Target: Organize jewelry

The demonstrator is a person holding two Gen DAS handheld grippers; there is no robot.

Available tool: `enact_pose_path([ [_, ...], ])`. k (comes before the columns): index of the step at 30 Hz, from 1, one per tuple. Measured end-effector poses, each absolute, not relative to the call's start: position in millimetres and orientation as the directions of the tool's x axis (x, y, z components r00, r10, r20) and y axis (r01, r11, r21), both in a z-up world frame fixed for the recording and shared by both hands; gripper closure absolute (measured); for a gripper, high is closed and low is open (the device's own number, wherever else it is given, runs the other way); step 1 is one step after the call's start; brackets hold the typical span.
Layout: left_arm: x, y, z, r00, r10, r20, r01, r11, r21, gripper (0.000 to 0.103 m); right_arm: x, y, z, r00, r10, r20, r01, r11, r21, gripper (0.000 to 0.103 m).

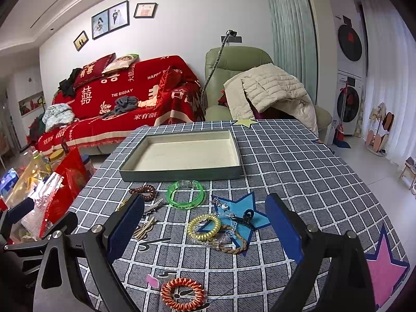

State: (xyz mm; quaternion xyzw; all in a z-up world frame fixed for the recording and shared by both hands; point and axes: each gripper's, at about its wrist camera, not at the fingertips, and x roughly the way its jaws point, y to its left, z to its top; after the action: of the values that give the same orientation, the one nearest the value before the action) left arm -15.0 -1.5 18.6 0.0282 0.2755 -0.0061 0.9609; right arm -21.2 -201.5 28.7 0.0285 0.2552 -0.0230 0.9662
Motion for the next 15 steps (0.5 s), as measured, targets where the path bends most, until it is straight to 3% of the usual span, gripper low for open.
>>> enact_pose_path([
  [15,-15.1,-1.8,19.9,0.848,0.006,-0.53,0.027,0.998,0.053,0.0,-22.8,-201.2,29.1,0.869,-0.028,-0.493,0.059,0.997,0.047,0.008],
])
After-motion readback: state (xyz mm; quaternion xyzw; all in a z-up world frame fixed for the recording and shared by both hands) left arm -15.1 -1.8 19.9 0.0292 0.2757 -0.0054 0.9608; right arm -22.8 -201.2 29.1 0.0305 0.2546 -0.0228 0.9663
